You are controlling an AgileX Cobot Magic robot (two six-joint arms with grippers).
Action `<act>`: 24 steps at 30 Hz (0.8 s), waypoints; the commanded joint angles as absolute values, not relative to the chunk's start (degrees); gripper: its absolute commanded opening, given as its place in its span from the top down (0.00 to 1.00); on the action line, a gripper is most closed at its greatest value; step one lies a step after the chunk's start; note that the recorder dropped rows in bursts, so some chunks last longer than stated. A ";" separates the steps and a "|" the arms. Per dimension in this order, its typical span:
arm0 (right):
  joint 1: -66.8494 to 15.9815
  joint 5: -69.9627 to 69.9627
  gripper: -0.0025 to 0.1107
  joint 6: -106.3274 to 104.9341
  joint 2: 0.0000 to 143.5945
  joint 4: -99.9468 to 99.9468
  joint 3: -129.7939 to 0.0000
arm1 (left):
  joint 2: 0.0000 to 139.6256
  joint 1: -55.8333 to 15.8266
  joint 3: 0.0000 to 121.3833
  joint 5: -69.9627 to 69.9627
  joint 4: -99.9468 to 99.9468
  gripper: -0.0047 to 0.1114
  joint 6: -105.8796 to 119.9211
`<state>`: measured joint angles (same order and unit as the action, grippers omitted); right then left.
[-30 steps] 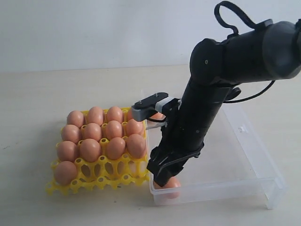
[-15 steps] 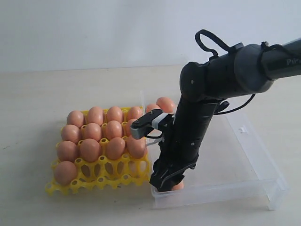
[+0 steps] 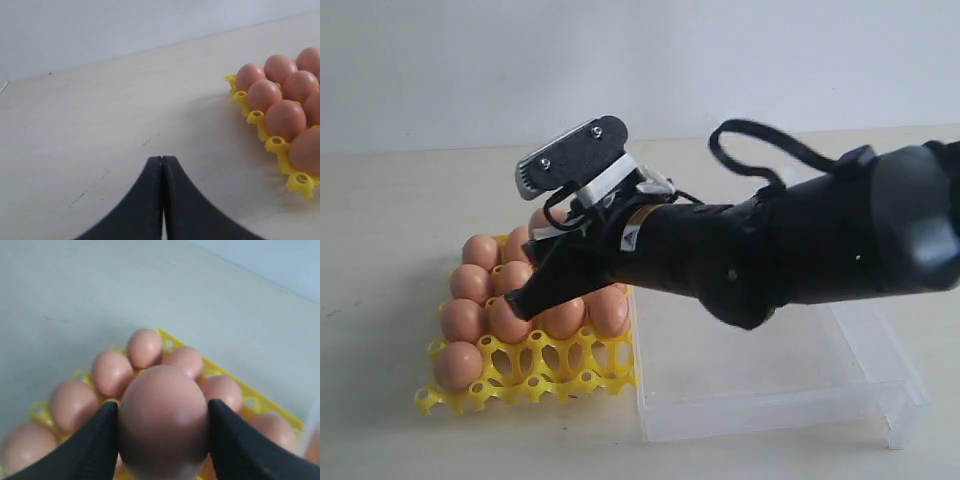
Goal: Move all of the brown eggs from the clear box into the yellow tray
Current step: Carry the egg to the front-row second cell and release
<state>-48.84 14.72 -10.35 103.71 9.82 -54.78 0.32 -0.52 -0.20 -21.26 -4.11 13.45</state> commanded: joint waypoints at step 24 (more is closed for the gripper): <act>-50.00 32.76 0.94 30.21 116.82 -23.72 -53.47 | 0.00 -0.60 0.00 -20.83 -4.19 0.96 13.45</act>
